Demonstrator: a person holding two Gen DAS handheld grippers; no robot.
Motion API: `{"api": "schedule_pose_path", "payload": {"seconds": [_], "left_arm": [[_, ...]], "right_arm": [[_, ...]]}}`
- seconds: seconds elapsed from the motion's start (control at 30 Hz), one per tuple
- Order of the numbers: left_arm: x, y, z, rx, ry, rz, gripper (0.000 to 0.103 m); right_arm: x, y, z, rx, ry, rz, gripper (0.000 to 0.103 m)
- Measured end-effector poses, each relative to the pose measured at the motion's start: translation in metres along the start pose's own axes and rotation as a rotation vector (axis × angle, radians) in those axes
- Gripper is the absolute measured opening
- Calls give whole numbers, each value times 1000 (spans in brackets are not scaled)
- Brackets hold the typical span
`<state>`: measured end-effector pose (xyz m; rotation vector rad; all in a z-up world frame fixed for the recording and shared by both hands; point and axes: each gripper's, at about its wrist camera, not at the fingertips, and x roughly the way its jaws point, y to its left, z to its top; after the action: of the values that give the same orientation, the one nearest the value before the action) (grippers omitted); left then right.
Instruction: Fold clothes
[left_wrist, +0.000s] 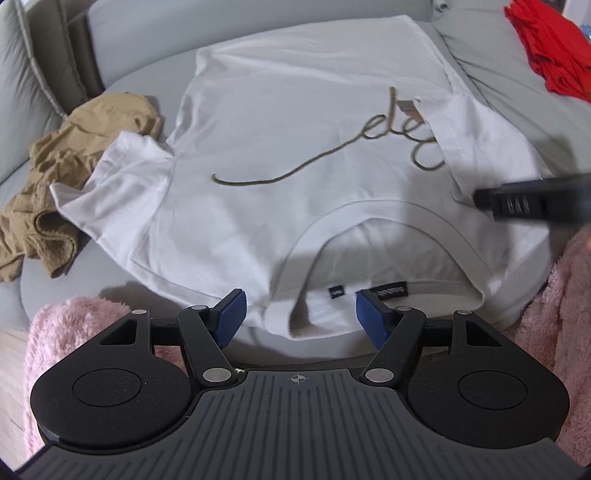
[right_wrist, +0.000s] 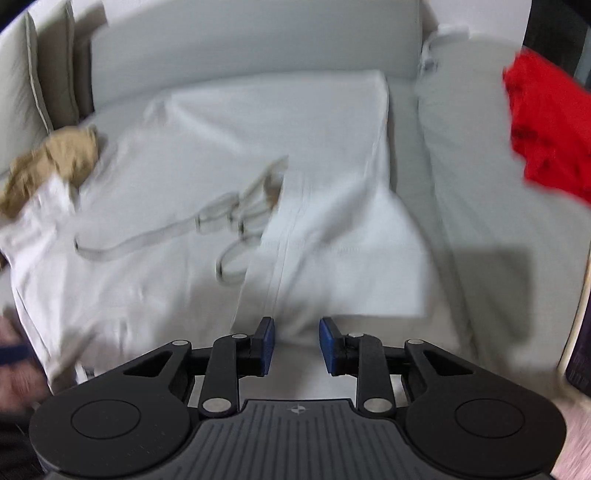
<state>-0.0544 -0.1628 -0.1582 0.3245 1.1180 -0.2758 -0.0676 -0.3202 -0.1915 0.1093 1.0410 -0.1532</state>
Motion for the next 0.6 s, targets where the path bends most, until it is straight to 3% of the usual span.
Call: {"api": "schedule_pose_path", "payload": {"seconds": [0.13,0.33,0.43,0.5,0.6], "left_arm": [[3,15,6,-37,9,27,71],[1,57,17,-123,-4,46,71],[-1,95,20,-221,-33,53,74],[-2,128,18,-340,-70,9,73],[-1,180,11,-552,-133,-87,59]], "right_arm": [[-22,6,6,38,-1,41,29],[-48,27,13,24,-49,124,40],[-54,40,12,-7,-47,148,40],[-55,46,10,-18,-43,162,40],[-53,57,9,-29,-27,185,40]]}}
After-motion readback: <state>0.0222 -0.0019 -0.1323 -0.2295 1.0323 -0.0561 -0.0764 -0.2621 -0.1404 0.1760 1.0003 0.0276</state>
